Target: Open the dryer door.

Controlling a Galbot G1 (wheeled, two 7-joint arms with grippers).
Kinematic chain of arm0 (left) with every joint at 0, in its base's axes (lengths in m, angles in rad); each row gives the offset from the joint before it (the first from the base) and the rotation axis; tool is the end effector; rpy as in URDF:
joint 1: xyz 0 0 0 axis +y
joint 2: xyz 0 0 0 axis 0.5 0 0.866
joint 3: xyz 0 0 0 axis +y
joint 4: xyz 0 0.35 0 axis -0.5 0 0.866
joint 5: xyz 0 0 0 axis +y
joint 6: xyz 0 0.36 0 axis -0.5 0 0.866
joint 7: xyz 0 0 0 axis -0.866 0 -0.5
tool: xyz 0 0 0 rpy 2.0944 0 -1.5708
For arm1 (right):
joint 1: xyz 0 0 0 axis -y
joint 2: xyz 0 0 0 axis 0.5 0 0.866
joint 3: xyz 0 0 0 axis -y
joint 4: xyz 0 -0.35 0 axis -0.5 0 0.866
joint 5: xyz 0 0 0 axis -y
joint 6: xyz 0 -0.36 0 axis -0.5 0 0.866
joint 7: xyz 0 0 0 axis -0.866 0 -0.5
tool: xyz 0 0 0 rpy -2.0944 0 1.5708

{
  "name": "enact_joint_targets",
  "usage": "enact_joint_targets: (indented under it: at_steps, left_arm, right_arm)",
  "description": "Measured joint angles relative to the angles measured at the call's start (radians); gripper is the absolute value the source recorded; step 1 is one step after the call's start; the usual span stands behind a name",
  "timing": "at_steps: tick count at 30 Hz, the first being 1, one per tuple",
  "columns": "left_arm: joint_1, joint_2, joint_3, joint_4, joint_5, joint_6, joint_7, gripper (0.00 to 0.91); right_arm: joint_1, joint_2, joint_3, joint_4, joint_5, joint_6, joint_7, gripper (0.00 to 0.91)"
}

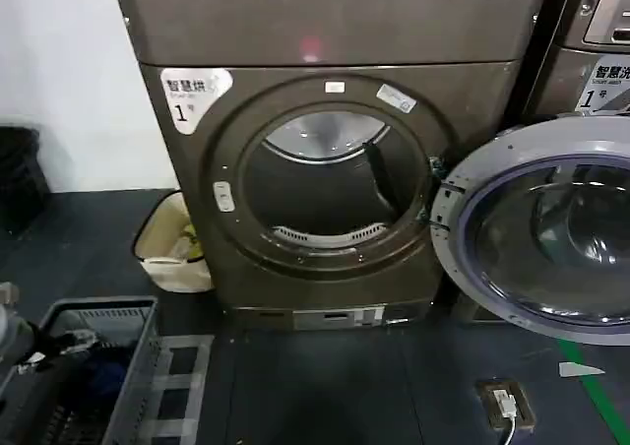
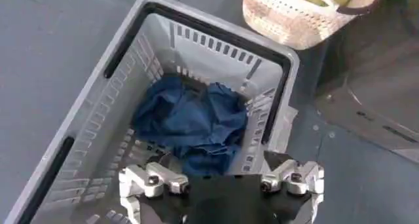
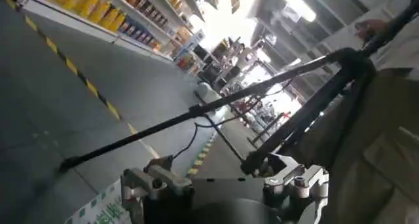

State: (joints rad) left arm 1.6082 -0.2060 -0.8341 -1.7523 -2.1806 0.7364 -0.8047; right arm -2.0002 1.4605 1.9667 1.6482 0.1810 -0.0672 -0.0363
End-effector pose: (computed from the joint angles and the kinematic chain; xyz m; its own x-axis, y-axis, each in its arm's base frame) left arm 0.3108 0.3011 -0.1391 -0.3312 -0.1017 0.9381 -0.4607 0.8851 -0.0667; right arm -0.2026 -0.3893 -0.2000 -0.2039 0.9765 0.0693 0.6901 0.1935 -0.6974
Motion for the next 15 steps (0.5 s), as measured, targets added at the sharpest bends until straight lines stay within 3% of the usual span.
enact_joint_targets:
  at_steps: [15]
  left_arm:
    - [0.007,-0.013,-0.027,-0.005,0.019,0.000,-0.002,0.907]
  right_arm:
    - [0.023,0.000,0.004,-0.003,-0.003,0.004,-0.013,0.907]
